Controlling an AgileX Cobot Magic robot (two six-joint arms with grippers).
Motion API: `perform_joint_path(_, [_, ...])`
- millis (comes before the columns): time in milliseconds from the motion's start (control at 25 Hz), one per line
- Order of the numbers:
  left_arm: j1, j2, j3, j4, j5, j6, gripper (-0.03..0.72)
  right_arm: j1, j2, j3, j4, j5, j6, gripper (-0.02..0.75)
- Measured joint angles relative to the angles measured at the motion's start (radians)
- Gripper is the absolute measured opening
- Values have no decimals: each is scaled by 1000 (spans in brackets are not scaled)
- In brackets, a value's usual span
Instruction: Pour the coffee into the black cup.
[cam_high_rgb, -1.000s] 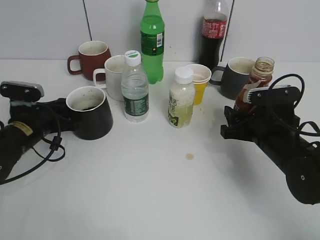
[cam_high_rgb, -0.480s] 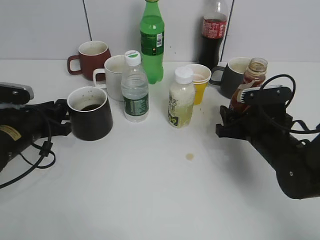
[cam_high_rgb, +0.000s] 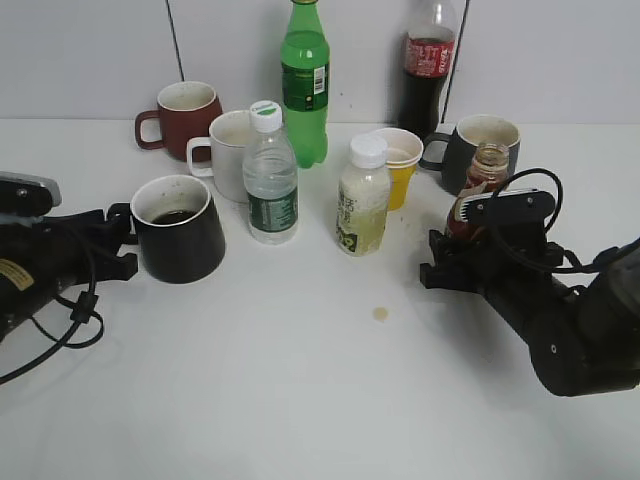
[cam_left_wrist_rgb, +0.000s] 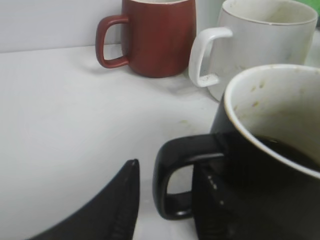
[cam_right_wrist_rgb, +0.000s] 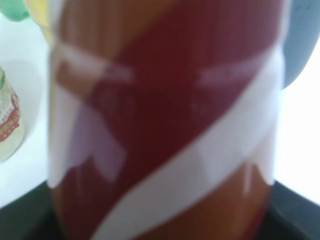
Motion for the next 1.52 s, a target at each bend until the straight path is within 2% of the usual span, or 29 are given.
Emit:
perform_joint_path(160, [0,-17,27,0,-14,0,293,0,0,-2,0,16,0,552])
perform_joint_path(440, [0,-46,80,0,-17,0,393,0,-15,20,10,38,-41,584])
perform_joint_path(800, [-13,-183,143,0,43,-44,412,0,-223,76,30,364,-78,586])
perform_joint_path(880, [-27,-253,145,-12,144,-49,412,0,-283,89,32,435,-78,586])
perform_joint_path(1000, [-49,-365,145,-85,333,-50,412,0,-389,91,42,611,-79,587])
perform_joint_path(1200, [-51,-606,145,-132,655,-53,412,0,-560,92,45,878,-90,587])
perform_joint_path(1440, [-51,-972,37,-127,1297,-57,409,0,-859,92,21,1188,-99,587])
perform_joint_path(1520, [-51,-1092,-4,-127,1447,-57,408,0,-947,91,-17,1294,-95,587])
